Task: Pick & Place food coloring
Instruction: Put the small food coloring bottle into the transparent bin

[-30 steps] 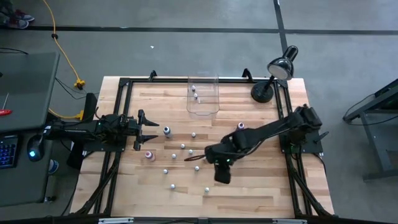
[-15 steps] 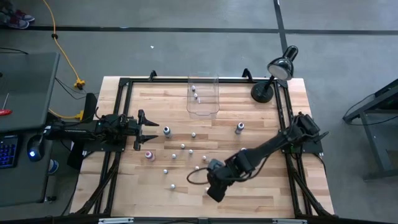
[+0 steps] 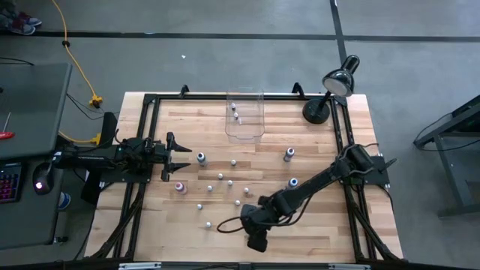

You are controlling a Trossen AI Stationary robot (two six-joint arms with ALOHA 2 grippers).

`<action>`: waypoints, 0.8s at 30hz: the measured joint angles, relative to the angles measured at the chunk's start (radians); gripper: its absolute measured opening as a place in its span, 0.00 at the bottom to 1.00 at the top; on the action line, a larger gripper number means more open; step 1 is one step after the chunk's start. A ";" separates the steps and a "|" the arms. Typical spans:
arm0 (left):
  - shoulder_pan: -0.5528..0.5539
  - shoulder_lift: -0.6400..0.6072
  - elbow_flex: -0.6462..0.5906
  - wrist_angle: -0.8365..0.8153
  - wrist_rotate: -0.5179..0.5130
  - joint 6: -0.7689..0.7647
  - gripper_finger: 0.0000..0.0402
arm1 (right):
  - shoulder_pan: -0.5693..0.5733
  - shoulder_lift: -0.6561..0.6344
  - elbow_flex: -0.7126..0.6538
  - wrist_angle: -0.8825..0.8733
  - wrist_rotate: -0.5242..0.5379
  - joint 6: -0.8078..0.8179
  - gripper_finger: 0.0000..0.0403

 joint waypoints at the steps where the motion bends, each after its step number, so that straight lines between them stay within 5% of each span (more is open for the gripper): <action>1: 0.000 0.000 0.000 0.000 0.000 0.000 0.59 | 0.000 0.000 0.000 0.001 0.021 -0.064 0.36; 11: 0.000 0.000 0.000 0.000 0.000 0.000 0.59 | 0.004 0.030 0.000 0.000 0.093 -0.517 0.36; 24: 0.000 0.000 0.000 0.000 0.000 0.000 0.59 | 0.002 0.065 0.000 0.026 0.109 -0.573 0.36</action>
